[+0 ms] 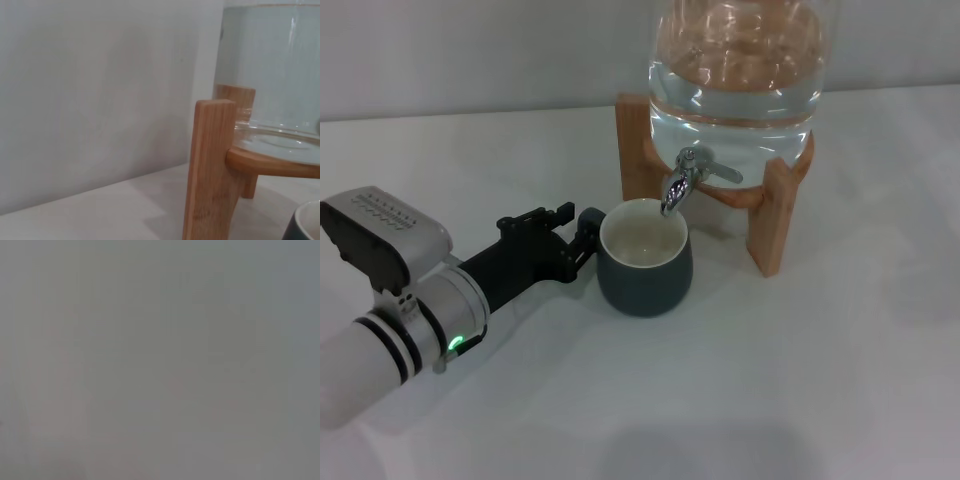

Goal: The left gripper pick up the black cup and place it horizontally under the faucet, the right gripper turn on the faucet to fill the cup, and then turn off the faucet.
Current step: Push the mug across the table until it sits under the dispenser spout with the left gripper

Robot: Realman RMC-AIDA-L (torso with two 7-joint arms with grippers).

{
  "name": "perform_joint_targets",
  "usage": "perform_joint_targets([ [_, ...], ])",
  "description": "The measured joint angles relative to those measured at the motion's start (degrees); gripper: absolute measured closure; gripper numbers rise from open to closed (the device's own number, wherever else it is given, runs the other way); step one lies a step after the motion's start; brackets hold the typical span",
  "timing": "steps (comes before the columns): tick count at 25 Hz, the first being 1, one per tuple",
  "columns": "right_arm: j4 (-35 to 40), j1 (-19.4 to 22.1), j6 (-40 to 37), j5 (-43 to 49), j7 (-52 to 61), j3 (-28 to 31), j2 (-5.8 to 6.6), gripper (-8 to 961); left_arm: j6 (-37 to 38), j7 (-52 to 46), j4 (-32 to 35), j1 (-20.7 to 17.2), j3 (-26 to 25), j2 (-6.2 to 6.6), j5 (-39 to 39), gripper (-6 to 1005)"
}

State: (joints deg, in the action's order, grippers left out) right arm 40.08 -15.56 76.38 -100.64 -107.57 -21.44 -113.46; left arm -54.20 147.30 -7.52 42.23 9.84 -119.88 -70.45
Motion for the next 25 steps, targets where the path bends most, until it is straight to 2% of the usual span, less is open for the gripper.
perform_joint_targets([
  [25,0.0,0.3,0.1,0.0,0.0,0.1,0.0,109,0.0,0.1,-0.1,0.3,-0.1,0.0,0.0,588],
])
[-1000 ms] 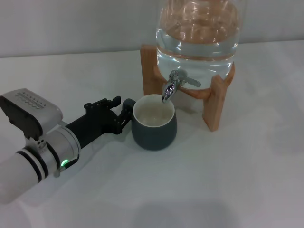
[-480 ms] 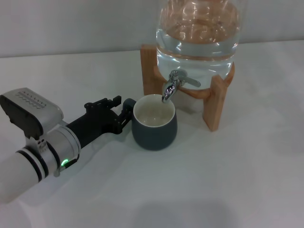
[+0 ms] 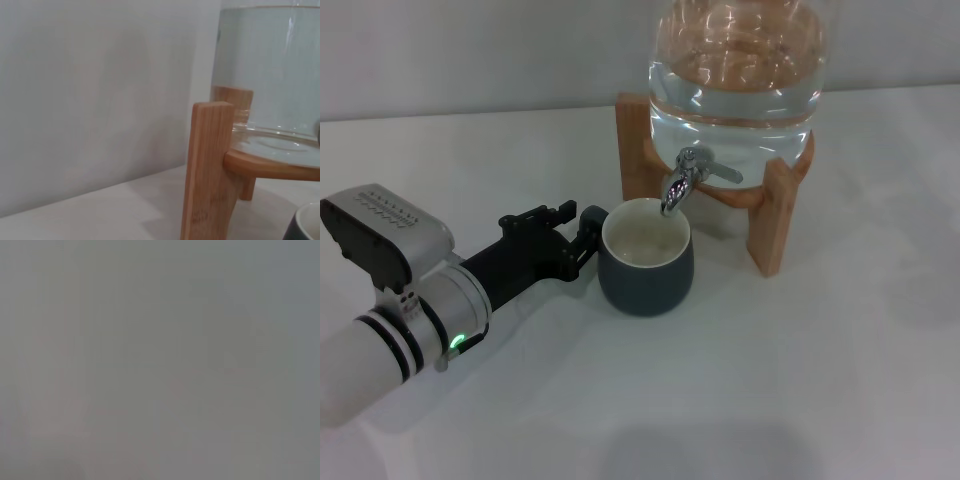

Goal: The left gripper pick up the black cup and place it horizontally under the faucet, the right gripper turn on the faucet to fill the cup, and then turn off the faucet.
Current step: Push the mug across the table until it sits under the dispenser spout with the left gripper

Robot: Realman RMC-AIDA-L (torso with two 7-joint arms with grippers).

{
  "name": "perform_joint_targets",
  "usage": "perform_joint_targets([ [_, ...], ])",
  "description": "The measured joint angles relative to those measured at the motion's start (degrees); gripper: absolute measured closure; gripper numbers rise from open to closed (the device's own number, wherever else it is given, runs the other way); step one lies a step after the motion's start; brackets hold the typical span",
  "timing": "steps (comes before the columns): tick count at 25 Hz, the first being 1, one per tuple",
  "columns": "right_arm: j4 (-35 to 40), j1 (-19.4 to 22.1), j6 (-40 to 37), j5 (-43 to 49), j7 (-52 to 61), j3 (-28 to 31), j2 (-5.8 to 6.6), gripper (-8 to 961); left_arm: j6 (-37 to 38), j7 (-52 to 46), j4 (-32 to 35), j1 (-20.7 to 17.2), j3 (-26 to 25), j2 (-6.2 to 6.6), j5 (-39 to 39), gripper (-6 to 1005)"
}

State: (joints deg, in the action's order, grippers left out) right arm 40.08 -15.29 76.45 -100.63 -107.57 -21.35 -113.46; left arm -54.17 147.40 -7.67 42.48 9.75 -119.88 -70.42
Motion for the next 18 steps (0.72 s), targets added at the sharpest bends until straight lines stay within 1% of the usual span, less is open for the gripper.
perform_joint_targets([
  [18,0.0,0.1,-0.1,-0.1,0.0,0.6,0.15,109,-2.0,-0.4,-0.2,-1.0,0.0,0.03,-0.2,588],
])
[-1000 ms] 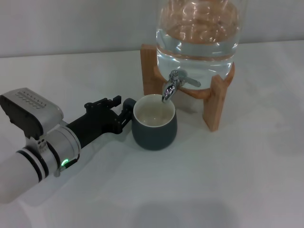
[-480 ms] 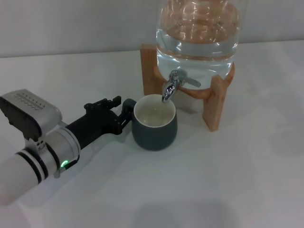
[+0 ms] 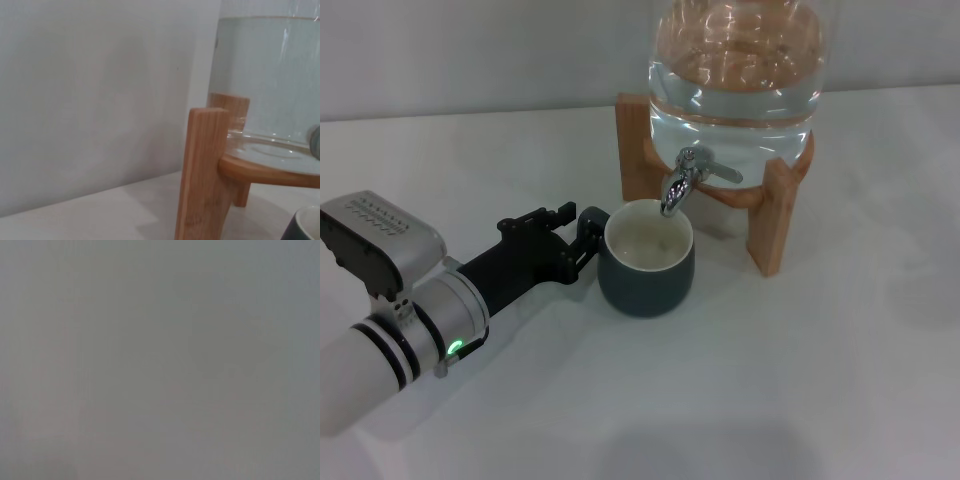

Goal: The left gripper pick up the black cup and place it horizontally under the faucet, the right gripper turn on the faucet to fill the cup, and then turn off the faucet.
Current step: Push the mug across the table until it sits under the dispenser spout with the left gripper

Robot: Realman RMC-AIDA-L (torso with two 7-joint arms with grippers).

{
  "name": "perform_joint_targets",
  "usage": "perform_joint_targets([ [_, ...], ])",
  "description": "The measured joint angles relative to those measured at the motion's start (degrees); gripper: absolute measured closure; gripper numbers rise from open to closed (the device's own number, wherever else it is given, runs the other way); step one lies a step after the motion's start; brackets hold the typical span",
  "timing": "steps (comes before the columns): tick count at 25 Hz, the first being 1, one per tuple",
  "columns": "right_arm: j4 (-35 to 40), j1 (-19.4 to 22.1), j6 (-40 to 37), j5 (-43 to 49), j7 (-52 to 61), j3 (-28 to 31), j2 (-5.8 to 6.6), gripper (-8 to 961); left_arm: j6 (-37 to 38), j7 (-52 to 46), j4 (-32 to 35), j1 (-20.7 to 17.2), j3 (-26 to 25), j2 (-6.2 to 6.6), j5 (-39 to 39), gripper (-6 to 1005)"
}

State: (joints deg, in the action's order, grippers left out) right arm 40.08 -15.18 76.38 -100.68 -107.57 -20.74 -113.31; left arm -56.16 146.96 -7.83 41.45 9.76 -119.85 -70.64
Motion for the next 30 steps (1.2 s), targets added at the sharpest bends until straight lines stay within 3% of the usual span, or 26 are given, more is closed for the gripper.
perform_joint_targets([
  [30,0.0,0.1,-0.2,0.0,0.0,0.8,0.21,109,-2.5,0.1,0.7,-2.0,0.0,0.34,1.4,588],
])
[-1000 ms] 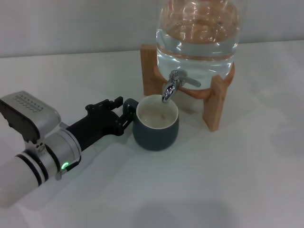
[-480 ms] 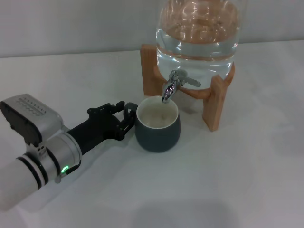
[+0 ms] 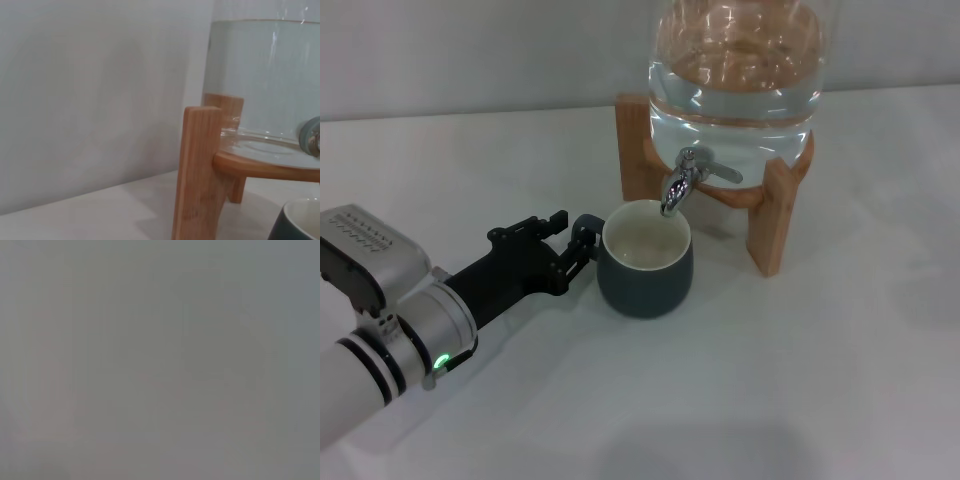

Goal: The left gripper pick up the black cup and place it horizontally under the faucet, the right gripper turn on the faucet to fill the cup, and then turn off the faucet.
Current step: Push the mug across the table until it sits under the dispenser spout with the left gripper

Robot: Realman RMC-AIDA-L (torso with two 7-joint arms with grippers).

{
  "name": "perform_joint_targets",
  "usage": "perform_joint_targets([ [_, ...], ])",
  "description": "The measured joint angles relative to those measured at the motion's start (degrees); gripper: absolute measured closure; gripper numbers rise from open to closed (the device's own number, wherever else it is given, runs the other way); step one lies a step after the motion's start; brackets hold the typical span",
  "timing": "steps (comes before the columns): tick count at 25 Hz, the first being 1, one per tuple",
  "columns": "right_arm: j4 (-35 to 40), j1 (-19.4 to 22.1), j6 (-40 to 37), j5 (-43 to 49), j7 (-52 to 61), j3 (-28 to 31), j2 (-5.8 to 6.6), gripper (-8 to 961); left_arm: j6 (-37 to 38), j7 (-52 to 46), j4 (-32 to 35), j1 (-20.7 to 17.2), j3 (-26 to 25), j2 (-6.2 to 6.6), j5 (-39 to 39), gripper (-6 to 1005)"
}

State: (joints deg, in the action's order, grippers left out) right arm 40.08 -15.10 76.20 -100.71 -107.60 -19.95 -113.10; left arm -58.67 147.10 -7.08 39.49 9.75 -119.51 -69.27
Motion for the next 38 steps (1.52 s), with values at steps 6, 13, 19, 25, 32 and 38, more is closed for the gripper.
perform_joint_targets([
  [6,0.0,0.1,0.0,0.0,0.0,0.1,0.08,109,0.3,-0.3,0.1,-0.1,0.0,0.07,-0.1,588],
  [13,0.0,0.0,0.0,0.0,0.0,0.1,0.08,109,0.7,-0.6,-0.3,0.5,0.0,0.03,0.0,588],
  [19,0.0,0.1,0.0,0.0,-0.1,0.1,0.08,110,2.8,-2.5,-0.5,1.6,0.4,0.0,0.8,588],
  [25,0.0,0.1,0.0,0.0,-0.1,0.4,0.08,110,2.9,-2.6,-0.5,1.6,0.3,-0.02,1.3,588],
  [32,0.0,0.1,0.1,0.0,-0.1,0.6,-0.1,110,3.7,-3.4,-0.1,1.8,0.2,0.04,1.3,588],
  [38,0.0,-0.1,0.0,0.0,-0.1,0.6,-0.18,110,4.0,-3.2,0.1,1.6,0.1,0.07,1.2,588],
])
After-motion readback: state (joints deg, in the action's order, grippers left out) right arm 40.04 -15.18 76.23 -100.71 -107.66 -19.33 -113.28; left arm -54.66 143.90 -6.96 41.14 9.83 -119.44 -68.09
